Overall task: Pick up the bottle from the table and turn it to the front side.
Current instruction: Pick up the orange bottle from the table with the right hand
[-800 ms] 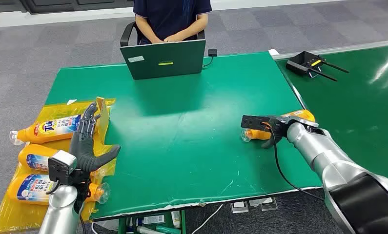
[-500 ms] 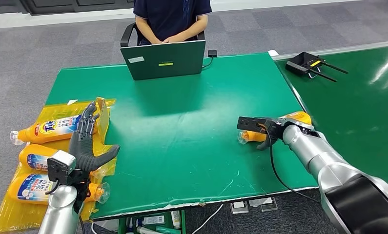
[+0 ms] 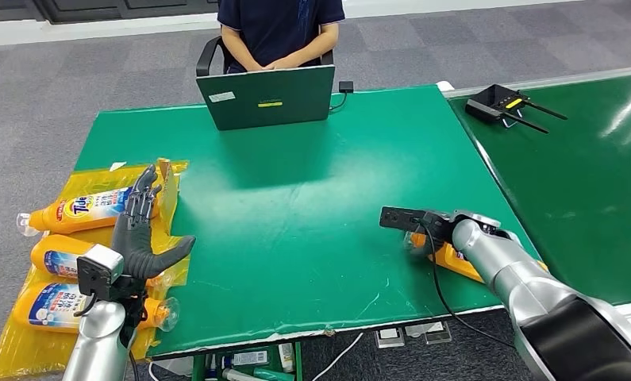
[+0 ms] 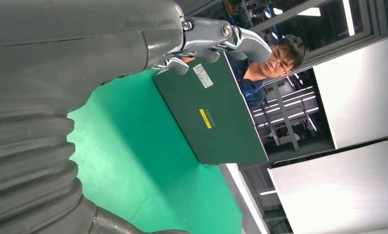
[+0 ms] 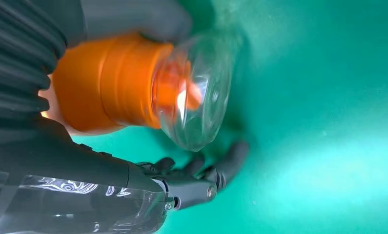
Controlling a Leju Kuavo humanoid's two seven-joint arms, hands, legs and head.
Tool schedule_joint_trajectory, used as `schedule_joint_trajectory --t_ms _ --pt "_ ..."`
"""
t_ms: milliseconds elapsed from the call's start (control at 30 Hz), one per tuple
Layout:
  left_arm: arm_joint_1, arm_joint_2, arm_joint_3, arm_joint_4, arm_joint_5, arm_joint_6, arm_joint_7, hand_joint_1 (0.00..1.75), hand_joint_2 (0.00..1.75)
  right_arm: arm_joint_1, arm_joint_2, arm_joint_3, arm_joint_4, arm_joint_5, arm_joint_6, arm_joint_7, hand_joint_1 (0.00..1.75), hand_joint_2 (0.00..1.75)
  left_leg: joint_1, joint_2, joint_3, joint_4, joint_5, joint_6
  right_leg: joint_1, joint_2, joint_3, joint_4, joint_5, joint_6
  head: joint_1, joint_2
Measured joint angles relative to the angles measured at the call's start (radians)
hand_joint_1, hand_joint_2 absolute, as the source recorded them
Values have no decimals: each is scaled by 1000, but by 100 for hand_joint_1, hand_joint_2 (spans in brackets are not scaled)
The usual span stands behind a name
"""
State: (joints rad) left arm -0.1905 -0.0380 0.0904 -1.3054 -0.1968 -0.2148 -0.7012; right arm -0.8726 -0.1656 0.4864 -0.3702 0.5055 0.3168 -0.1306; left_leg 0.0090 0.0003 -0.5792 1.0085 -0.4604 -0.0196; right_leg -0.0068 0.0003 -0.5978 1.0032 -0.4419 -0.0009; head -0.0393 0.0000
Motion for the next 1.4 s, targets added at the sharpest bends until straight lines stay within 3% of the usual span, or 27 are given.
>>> schedule_joint_trajectory --t_ms 1067,1400 --pt "-2 0 0 6 10 0 0 0 175 -1 4 0 3 -19 -35 1 175 175 0 0 0 0 0 0 0 0 0 0 0 0 0 0" --pt "2 0 0 8 10 0 0 0 175 -1 4 0 3 -36 -85 -32 175 175 0 0 0 0 0 0 0 0 0 0 0 0 0 0"
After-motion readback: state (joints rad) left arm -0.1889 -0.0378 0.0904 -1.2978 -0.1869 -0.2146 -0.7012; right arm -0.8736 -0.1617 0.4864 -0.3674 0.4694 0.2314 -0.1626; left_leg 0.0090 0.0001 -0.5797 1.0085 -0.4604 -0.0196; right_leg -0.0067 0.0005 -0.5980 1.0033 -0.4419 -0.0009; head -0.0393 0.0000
